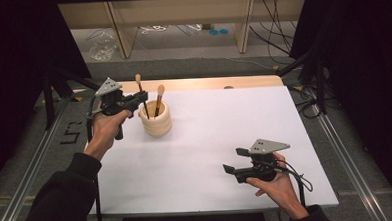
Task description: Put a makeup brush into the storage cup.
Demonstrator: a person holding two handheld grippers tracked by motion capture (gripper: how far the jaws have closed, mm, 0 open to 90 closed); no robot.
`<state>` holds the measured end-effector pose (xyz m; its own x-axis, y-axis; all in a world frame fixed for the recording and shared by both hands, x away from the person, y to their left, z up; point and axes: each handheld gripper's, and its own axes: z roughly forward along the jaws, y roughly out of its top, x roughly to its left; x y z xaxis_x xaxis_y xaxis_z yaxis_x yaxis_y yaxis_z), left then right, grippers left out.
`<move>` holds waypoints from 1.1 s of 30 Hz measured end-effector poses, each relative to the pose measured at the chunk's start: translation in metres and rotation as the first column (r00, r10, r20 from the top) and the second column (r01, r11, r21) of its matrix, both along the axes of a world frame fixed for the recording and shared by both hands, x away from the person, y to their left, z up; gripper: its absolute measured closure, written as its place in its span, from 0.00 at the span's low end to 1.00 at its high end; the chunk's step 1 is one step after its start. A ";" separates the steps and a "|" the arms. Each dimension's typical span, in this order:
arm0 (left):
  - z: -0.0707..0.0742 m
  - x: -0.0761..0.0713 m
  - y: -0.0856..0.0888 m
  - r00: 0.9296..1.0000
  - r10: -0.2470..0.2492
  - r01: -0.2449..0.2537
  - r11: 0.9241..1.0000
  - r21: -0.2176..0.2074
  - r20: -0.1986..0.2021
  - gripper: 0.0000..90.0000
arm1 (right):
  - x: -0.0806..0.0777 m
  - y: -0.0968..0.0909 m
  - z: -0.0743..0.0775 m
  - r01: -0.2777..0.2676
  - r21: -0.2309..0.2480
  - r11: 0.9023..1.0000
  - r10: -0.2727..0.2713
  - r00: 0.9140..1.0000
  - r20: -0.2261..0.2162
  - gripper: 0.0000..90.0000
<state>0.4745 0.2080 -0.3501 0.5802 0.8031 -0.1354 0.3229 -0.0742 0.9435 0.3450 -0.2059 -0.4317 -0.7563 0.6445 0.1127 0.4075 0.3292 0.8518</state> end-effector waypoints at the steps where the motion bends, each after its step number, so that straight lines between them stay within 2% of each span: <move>1: 0.000 0.001 0.000 1.000 0.006 -0.006 1.000 -0.004 -0.001 0.92 | 0.000 0.000 0.000 -0.001 -0.003 1.000 0.001 1.000 0.006 0.28; 13: 0.001 0.019 -0.006 1.000 0.021 -0.021 0.999 0.050 -0.006 0.92 | 0.000 0.001 -0.001 -0.006 -0.003 1.000 0.006 1.000 0.005 0.28; 23: -0.006 0.031 -0.009 0.999 0.044 -0.043 0.998 0.048 -0.019 0.92 | 0.000 0.001 -0.001 -0.017 -0.009 1.000 0.017 1.000 -0.001 0.28; 33: -0.013 0.038 -0.013 0.998 0.055 -0.053 0.996 0.066 -0.028 0.92 | 0.000 0.001 -0.001 -0.020 -0.009 1.000 0.020 1.000 0.000 0.28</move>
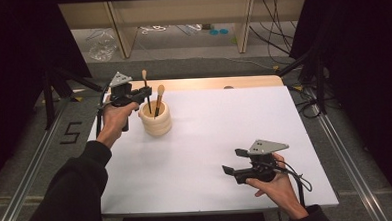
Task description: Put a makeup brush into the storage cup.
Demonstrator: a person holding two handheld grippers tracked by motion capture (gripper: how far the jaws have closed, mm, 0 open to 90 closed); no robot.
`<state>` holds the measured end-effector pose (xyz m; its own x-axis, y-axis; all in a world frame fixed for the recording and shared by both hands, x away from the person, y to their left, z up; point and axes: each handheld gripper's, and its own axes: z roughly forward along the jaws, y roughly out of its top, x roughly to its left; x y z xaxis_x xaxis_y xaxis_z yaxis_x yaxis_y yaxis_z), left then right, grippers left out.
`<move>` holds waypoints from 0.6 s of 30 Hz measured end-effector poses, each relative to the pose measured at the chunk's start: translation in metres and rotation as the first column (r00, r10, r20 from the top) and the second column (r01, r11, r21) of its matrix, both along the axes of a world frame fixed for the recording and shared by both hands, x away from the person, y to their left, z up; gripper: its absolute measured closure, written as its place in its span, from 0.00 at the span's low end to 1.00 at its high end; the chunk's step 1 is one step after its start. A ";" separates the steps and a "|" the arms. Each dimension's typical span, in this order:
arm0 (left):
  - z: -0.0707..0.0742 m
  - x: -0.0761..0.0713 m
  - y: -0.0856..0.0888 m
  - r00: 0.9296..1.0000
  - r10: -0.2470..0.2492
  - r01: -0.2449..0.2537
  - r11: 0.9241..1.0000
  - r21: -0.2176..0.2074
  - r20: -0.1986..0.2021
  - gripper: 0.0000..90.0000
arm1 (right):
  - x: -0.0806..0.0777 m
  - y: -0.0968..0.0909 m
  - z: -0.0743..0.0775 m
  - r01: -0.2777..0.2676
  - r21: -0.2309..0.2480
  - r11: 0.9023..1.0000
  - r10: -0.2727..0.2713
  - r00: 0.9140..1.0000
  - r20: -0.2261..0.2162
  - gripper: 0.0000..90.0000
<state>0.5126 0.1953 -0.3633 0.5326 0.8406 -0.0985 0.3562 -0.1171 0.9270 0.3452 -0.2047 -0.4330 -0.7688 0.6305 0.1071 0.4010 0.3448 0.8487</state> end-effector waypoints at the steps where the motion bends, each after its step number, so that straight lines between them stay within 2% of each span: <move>1: 0.000 0.001 0.000 1.000 -0.001 0.001 1.000 -0.002 -0.001 0.92 | 0.000 0.000 0.000 0.001 0.000 1.000 -0.001 1.000 -0.002 0.28; 9: -0.010 0.006 -0.005 1.000 0.008 -0.008 1.000 0.006 -0.013 0.92 | 0.000 0.001 -0.001 -0.003 0.004 1.000 0.003 1.000 -0.001 0.28; 18: -0.018 0.010 -0.003 0.999 0.030 -0.029 0.999 0.020 -0.029 0.92 | 0.000 0.001 -0.001 -0.005 0.006 1.000 0.005 1.000 -0.002 0.28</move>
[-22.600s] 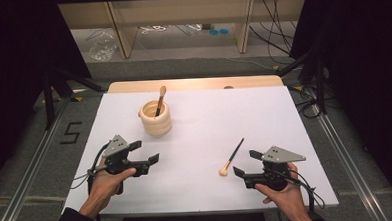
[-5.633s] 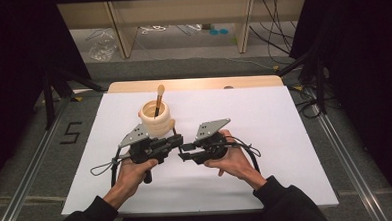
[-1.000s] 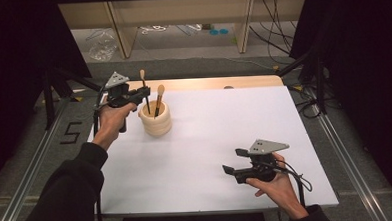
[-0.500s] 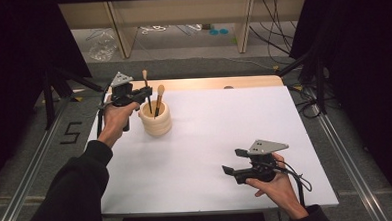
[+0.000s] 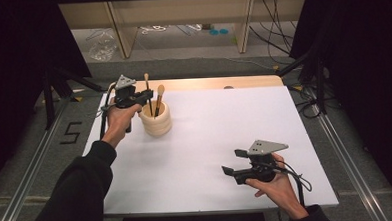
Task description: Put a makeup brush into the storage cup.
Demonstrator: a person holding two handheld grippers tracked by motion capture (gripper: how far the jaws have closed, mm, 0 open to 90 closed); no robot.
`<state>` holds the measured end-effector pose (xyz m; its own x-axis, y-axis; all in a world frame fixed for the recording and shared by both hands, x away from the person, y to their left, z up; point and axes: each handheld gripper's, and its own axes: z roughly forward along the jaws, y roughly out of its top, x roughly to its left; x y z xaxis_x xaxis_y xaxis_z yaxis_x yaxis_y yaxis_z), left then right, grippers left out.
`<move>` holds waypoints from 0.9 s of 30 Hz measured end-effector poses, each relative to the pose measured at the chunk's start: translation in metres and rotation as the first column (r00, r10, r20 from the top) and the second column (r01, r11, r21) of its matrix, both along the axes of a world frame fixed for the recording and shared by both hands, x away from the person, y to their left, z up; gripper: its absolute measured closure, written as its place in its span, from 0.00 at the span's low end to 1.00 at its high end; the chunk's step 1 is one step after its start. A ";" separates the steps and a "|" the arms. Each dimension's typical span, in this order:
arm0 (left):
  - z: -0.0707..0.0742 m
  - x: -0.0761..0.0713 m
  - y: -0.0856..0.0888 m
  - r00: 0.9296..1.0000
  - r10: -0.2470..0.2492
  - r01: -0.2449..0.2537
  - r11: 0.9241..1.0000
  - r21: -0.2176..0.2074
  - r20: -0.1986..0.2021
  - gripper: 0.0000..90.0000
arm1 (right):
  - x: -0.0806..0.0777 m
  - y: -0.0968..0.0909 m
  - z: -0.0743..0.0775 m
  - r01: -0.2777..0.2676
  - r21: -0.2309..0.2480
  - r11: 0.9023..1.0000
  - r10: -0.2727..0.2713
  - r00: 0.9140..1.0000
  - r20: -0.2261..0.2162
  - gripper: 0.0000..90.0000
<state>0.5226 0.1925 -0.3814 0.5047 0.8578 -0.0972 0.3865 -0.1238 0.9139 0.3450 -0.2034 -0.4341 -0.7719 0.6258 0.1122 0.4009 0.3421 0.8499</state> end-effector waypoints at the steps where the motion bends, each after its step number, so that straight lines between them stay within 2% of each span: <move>1: 0.000 0.000 0.000 1.000 0.001 -0.001 1.000 0.000 -0.001 0.92 | 0.000 0.000 0.000 -0.001 0.000 1.000 0.001 1.000 0.000 0.28; 7: -0.004 0.003 0.000 1.000 0.011 -0.011 1.000 -0.013 -0.012 0.92 | 0.000 0.000 0.000 -0.002 0.000 1.000 0.002 1.000 -0.001 0.28; 8: -0.004 0.004 0.001 1.000 0.005 -0.005 1.000 -0.002 -0.009 0.91 | 0.000 0.000 0.000 -0.003 0.000 1.000 0.003 1.000 0.001 0.28; 14: -0.008 0.006 -0.001 1.000 0.001 -0.001 1.000 0.004 -0.020 0.91 | 0.000 0.000 0.000 -0.004 0.001 1.000 0.004 1.000 0.000 0.28; 20: -0.015 0.007 0.001 0.998 -0.005 0.006 1.000 0.016 -0.055 0.89 | 0.000 0.001 0.000 -0.009 0.000 1.000 0.009 1.000 0.000 0.28; 22: -0.016 0.007 0.002 0.997 -0.006 0.007 1.000 0.013 -0.071 0.86 | 0.000 0.000 0.000 -0.009 -0.003 1.000 0.009 1.000 -0.002 0.28; 25: -0.016 0.006 0.003 0.998 -0.007 0.009 1.000 0.025 -0.067 0.77 | 0.000 0.001 0.000 -0.012 -0.005 1.000 0.012 1.000 -0.003 0.28; 27: -0.015 0.005 0.003 0.998 -0.016 0.018 1.000 0.025 -0.068 0.75 | 0.000 0.001 0.000 -0.013 -0.006 1.000 0.013 1.000 -0.004 0.28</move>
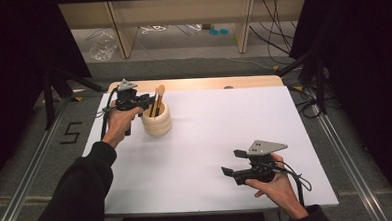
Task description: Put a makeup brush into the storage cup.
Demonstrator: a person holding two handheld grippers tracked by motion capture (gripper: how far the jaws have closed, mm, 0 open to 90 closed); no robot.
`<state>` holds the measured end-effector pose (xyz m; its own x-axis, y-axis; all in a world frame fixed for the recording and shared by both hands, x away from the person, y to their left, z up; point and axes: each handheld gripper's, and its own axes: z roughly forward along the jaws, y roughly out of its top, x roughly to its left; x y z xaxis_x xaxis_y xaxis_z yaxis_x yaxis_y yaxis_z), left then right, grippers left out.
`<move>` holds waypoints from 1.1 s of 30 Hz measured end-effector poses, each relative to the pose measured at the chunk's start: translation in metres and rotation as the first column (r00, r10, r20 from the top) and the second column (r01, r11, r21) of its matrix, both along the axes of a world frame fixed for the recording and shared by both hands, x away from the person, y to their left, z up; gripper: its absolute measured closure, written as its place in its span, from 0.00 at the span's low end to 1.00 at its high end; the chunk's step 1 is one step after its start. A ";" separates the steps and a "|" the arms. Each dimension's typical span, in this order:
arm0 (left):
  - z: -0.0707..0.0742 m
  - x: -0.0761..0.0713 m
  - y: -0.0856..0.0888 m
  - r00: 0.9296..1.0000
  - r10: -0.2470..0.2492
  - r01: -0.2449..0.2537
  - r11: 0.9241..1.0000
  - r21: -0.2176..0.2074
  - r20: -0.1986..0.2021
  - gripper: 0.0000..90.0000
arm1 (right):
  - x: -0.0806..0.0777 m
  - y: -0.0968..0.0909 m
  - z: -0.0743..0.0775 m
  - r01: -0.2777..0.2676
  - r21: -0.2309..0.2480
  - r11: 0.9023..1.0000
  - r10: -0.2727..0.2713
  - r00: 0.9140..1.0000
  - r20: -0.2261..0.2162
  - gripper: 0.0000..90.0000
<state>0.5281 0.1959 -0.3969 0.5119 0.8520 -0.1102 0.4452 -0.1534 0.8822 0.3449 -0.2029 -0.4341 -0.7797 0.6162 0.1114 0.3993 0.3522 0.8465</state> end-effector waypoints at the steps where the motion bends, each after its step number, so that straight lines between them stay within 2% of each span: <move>1: 0.000 -0.001 0.000 1.000 -0.003 0.003 1.000 -0.001 -0.004 0.73 | 0.000 0.000 0.000 0.000 0.000 1.000 0.000 1.000 0.000 0.28; 3: 0.002 -0.002 0.001 1.000 -0.010 0.010 1.000 0.017 -0.005 0.72 | 0.000 0.000 0.000 -0.001 0.000 1.000 0.001 1.000 0.000 0.28; 4: 0.002 -0.003 0.000 1.000 -0.003 0.003 1.000 0.000 0.000 0.72 | 0.000 0.000 0.000 0.000 0.000 1.000 0.000 1.000 0.000 0.28; 7: 0.004 -0.004 0.001 1.000 -0.003 0.002 1.000 0.005 0.002 0.70 | 0.000 0.000 0.000 0.000 0.001 1.000 0.000 1.000 0.001 0.28; 9: 0.005 -0.006 0.000 1.000 -0.001 0.001 1.000 -0.016 0.003 0.68 | 0.000 0.000 0.000 0.000 0.001 1.000 0.000 1.000 0.000 0.28; 11: 0.007 -0.008 -0.002 1.000 -0.014 0.014 1.000 -0.020 0.007 0.65 | 0.000 0.000 0.000 0.002 0.003 1.000 -0.002 1.000 0.000 0.28; 17: 0.009 -0.016 -0.007 1.000 -0.010 0.010 1.000 -0.018 0.010 0.55 | 0.000 -0.001 0.001 0.004 0.007 1.000 -0.004 1.000 0.000 0.28; 19: 0.011 -0.019 -0.007 1.000 -0.006 0.007 0.999 -0.033 0.010 0.52 | 0.000 -0.001 0.001 0.005 0.008 1.000 -0.005 1.000 0.001 0.28; 23: 0.012 -0.024 -0.006 1.000 0.003 -0.003 0.999 -0.033 0.000 0.45 | 0.000 -0.001 0.001 0.006 0.007 1.000 -0.006 1.000 0.000 0.28; 27: 0.012 -0.032 -0.003 1.000 0.011 -0.011 0.999 -0.054 -0.004 0.41 | 0.000 -0.001 0.001 0.005 0.009 1.000 -0.005 1.000 0.000 0.28; 33: 0.012 -0.043 -0.001 1.000 -0.003 0.002 0.998 -0.066 -0.017 0.37 | 0.000 0.000 0.001 0.006 0.008 1.000 -0.006 1.000 -0.001 0.28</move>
<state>0.4852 0.1948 -0.3849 0.5117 0.8413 -0.1744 0.4597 -0.0966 0.8828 0.3451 -0.2033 -0.4330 -0.7759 0.6197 0.1176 0.4024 0.3427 0.8489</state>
